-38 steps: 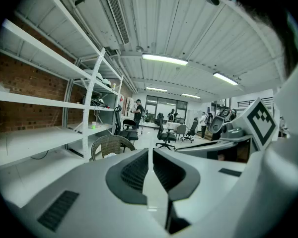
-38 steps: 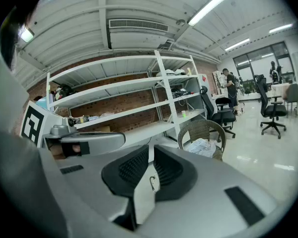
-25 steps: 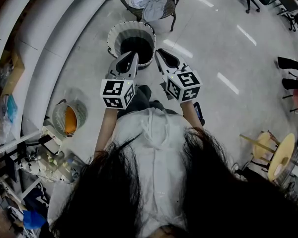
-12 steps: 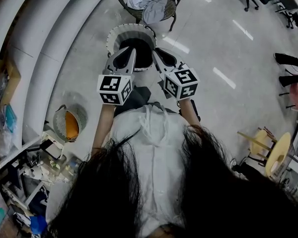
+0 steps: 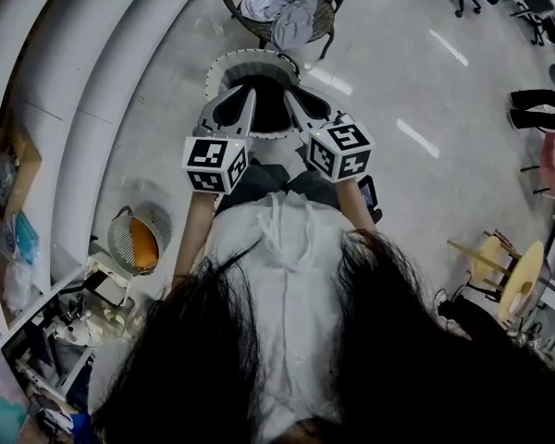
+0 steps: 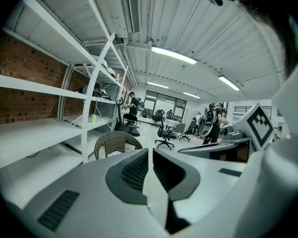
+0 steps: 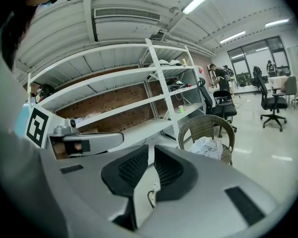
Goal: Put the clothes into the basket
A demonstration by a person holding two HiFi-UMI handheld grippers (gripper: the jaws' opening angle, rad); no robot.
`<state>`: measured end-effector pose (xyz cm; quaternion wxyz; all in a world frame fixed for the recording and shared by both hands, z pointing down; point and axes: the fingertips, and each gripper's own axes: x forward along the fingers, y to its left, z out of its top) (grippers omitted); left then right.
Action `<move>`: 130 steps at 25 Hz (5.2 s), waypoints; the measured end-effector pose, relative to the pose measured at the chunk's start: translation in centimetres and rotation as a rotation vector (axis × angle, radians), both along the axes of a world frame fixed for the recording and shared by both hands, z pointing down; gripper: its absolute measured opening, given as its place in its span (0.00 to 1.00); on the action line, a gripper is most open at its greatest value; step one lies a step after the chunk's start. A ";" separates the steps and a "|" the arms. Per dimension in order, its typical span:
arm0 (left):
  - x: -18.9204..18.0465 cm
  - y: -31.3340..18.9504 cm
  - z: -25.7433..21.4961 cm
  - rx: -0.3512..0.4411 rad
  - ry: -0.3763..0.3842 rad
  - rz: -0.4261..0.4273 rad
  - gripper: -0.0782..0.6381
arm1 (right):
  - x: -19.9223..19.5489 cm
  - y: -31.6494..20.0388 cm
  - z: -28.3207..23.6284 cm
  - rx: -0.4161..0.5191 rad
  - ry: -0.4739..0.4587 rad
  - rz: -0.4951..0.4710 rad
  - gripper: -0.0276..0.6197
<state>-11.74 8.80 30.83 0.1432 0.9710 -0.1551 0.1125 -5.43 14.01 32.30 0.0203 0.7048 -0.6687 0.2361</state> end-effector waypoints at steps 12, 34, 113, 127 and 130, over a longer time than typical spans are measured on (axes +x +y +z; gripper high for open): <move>0.9 -2.3 1.1 -0.034 -0.004 0.019 0.16 | 0.8 -3.6 0.5 -0.030 0.006 -0.023 0.12; 13.2 -9.8 5.2 -0.143 -0.094 -0.202 0.16 | 16.3 -12.8 6.0 -0.147 -0.079 -0.232 0.12; 21.5 -20.2 28.6 -0.337 -0.448 -0.314 0.16 | 34.7 -18.9 43.6 -0.655 -0.701 -0.040 0.14; 13.7 -14.3 19.8 -0.229 -0.356 -0.351 0.16 | 29.0 -17.4 26.1 -0.393 -0.720 -0.105 0.14; 10.9 -13.4 18.0 -0.214 -0.332 -0.380 0.16 | 27.2 -17.0 22.5 -0.346 -0.716 -0.121 0.13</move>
